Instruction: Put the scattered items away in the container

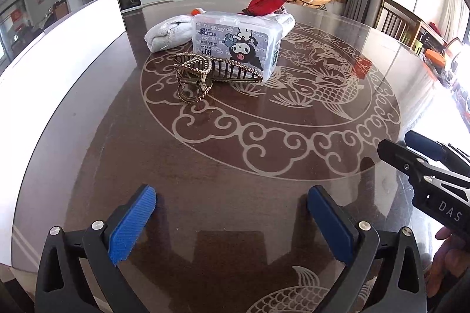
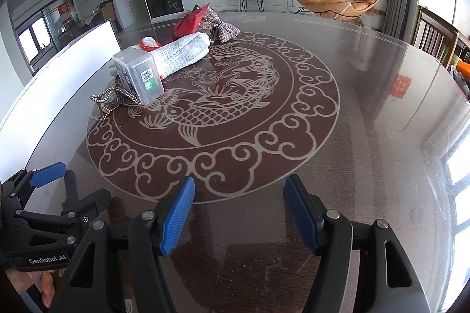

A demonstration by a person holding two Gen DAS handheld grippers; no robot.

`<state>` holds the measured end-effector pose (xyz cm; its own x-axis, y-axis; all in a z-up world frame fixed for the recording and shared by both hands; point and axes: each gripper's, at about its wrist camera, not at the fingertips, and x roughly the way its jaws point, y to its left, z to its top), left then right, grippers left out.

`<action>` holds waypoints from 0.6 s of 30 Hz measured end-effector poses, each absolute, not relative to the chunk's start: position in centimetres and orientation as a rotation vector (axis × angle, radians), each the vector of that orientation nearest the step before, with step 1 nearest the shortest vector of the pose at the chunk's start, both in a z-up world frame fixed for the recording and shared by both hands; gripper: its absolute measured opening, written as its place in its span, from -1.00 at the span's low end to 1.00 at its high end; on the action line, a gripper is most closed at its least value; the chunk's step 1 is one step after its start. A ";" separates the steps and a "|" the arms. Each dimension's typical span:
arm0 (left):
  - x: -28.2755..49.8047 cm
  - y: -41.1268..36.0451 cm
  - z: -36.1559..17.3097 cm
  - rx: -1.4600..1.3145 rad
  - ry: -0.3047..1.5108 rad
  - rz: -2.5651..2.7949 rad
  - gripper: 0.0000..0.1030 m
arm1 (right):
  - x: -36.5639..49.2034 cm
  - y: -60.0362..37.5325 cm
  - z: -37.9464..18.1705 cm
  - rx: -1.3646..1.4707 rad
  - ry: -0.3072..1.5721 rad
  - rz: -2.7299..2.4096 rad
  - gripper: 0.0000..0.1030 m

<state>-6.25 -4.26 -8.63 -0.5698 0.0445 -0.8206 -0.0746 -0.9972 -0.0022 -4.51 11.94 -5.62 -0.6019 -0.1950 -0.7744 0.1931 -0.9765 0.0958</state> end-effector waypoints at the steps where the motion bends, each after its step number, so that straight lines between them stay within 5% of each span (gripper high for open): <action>1: -6.3 -4.3 -8.6 -1.423 0.050 2.725 1.00 | -4.5 12.0 -5.6 1.271 -0.013 -2.631 0.27; 18: -6.3 -4.3 -8.7 -1.424 0.049 2.726 1.00 | -4.5 10.7 -5.8 1.301 0.119 -2.660 0.29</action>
